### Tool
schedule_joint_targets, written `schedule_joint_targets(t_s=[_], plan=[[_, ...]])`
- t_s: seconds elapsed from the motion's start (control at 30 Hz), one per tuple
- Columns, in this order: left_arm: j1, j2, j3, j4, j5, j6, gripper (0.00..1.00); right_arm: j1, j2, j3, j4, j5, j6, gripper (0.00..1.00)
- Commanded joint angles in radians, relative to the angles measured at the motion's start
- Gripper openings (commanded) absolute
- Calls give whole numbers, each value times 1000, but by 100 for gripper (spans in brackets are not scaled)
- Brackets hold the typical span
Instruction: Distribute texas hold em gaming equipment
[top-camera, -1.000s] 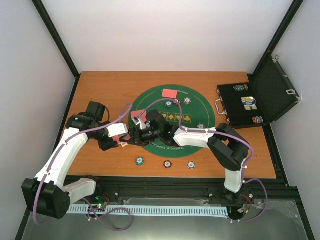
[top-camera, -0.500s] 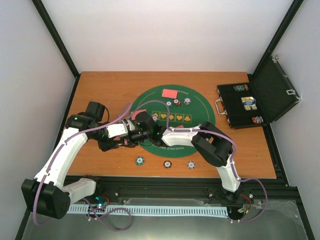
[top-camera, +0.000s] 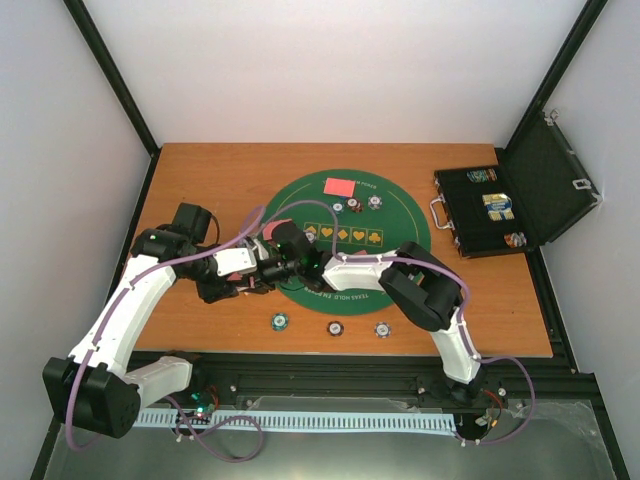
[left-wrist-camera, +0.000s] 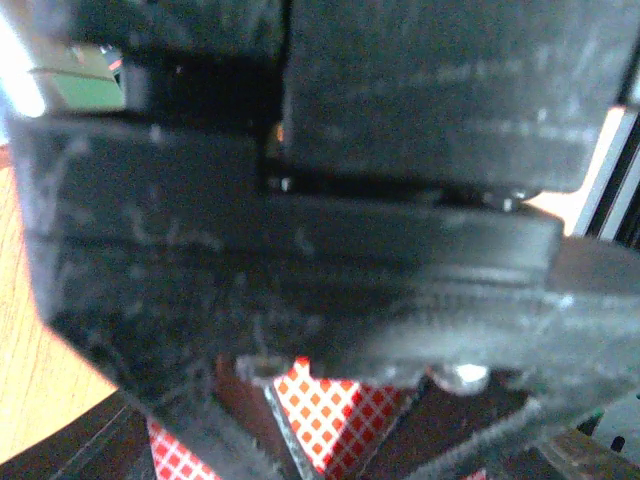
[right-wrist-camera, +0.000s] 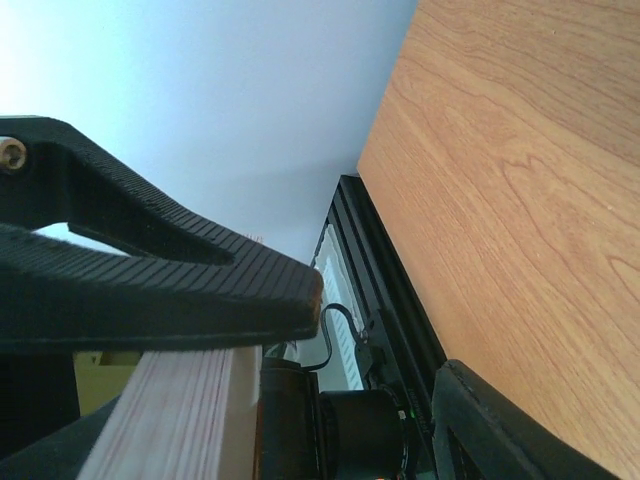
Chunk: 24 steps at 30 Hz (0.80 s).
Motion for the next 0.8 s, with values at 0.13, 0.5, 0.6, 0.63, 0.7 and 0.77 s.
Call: schedule_joint_targets(t_s=[0.13, 0.5, 0.6, 0.63, 0.7, 0.77], plan=[[3, -20, 51, 6, 18, 5, 1, -44, -21, -73, -71, 13, -54, 60], [3, -17, 53, 6, 11, 6, 1, -64, -74, -116, -116, 17, -90, 55], [3, -17, 54, 8, 11, 6, 1, -66, -94, -116, -146, 24, -111, 51], [4, -15, 54, 8, 11, 6, 1, -67, -100, -115, -159, 29, -117, 49], [3, -15, 54, 8, 12, 8, 1, -69, -110, -114, -182, 33, -128, 47], [3, -15, 55, 8, 12, 8, 1, -75, -115, -118, -194, 34, -134, 47]])
